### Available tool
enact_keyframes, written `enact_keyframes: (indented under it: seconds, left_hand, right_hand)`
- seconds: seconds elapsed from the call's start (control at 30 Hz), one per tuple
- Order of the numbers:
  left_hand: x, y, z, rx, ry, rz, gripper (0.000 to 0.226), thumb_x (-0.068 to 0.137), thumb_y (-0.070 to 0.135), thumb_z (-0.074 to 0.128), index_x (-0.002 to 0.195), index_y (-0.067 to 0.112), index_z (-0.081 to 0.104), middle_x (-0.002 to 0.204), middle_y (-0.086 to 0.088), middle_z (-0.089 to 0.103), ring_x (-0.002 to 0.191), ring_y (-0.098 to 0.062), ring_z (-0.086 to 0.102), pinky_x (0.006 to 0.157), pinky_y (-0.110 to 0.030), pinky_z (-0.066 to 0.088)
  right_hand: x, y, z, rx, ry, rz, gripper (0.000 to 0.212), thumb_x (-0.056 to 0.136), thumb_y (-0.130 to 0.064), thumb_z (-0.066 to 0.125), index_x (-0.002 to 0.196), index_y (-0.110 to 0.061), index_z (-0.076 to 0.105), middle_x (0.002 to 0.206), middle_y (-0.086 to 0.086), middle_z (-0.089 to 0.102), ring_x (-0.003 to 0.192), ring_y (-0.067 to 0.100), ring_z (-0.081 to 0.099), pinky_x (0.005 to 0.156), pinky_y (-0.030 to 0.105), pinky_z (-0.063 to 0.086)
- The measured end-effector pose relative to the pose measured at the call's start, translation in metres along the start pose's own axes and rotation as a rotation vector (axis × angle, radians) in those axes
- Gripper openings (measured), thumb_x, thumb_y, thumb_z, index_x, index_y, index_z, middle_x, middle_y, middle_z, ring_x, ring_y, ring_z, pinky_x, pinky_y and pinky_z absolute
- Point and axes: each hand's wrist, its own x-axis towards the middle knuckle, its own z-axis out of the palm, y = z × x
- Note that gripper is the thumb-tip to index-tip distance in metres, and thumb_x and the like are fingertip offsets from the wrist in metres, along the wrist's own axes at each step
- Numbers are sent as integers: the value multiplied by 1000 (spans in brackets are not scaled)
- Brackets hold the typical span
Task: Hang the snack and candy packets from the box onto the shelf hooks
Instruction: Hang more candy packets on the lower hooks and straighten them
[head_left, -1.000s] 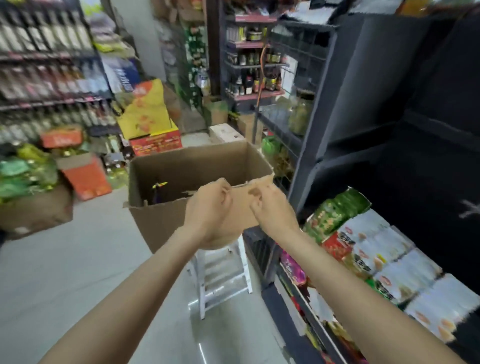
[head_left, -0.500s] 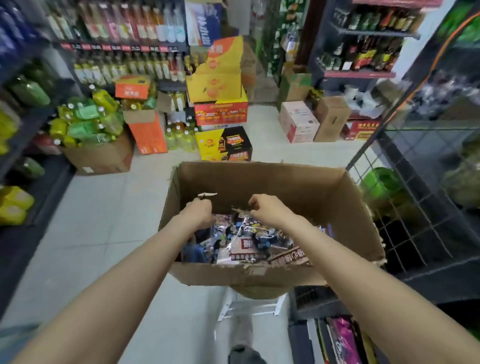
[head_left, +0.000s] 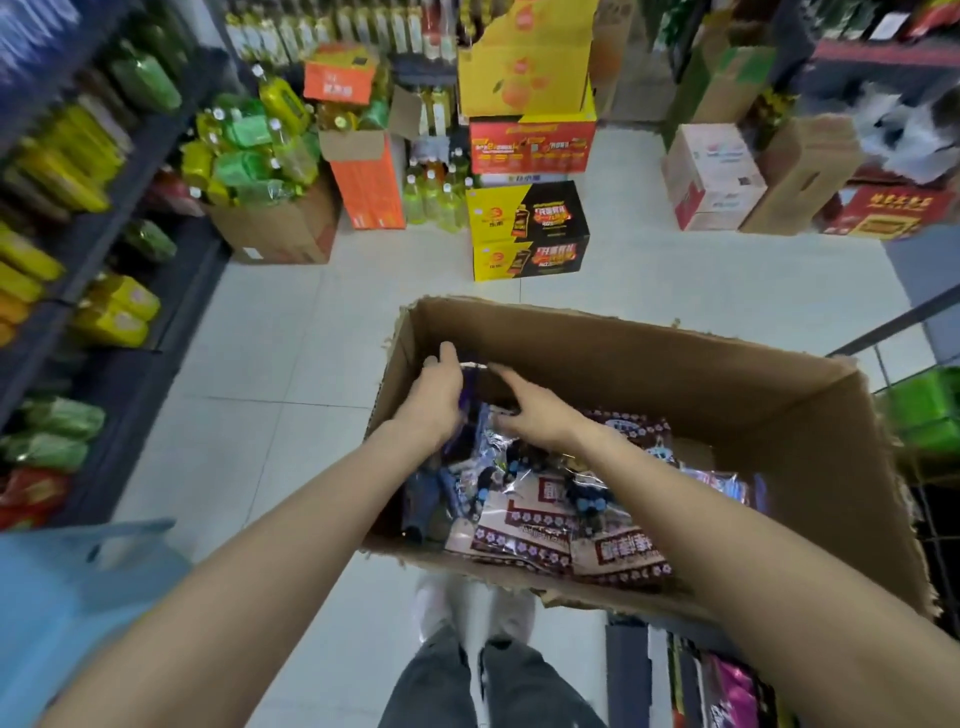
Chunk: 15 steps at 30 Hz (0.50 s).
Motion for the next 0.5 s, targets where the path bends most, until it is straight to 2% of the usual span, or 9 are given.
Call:
enact_keyframes:
  seconds: [0.07, 0.1, 0.13, 0.2, 0.23, 0.3, 0.4, 0.5]
  left_hand:
    - [1, -2, -1, -121, -64, 7, 47, 81, 0, 63, 118, 0, 33, 98, -19, 59, 83, -26, 58, 70, -34, 44]
    - [1, -4, -1, -151, -85, 13, 42, 79, -1, 64, 111, 3, 36, 93, -16, 62, 80, -22, 57, 69, -31, 44]
    - [-1, -6, -2, -167, -111, 27, 38, 79, -1, 65, 105, 6, 38, 92, -14, 64, 80, -20, 58, 69, -29, 45]
    - [-4, -6, -2, -135, -203, 54, 33, 79, 3, 67, 104, 10, 46, 97, -11, 66, 89, -21, 61, 69, -24, 45]
    - [-6, -4, -3, -50, -248, 75, 32, 80, 7, 68, 108, 9, 51, 102, -12, 66, 95, -24, 62, 71, -25, 44]
    - [-9, -1, -6, 202, -305, 78, 36, 83, 14, 66, 117, 6, 55, 115, -15, 61, 107, -30, 59, 76, -30, 44]
    - [-16, -3, -5, 624, -368, 58, 43, 91, 16, 57, 132, 8, 47, 134, -13, 49, 125, -31, 45, 93, -36, 42]
    - [-21, -7, 5, 883, -332, 100, 49, 95, 27, 50, 141, 13, 38, 141, -9, 43, 131, -27, 37, 104, -35, 31]
  right_hand:
    - [2, -12, 5, 438, -19, 79, 44, 97, -23, 50, 139, -19, 36, 107, 7, 58, 83, 12, 57, 68, 19, 47]
    - [2, -18, 8, 579, -26, 147, 29, 99, -29, 45, 127, -21, 43, 99, 5, 60, 81, 14, 58, 68, 24, 48]
    - [4, -22, 11, 606, -21, 187, 21, 99, -33, 44, 115, -20, 48, 94, 5, 60, 80, 17, 59, 70, 30, 51]
    - [8, -25, 15, 431, 55, 218, 19, 99, -27, 46, 88, -14, 54, 92, 12, 62, 74, 22, 62, 66, 37, 56]
    - [10, -25, 15, 329, 105, 238, 23, 98, -19, 45, 80, -11, 54, 93, 16, 63, 70, 25, 62, 61, 36, 57]
    - [12, -23, 13, 188, 144, 272, 24, 96, -8, 37, 83, -2, 57, 96, 19, 63, 71, 29, 65, 51, 32, 57]
    - [7, -17, 8, 15, 125, 250, 26, 93, -6, 34, 93, 3, 58, 98, 21, 64, 80, 37, 66, 70, 47, 58]
    - [-2, -12, 3, -168, 148, 183, 26, 93, -6, 35, 97, 2, 59, 101, 20, 65, 85, 38, 63, 76, 46, 55]
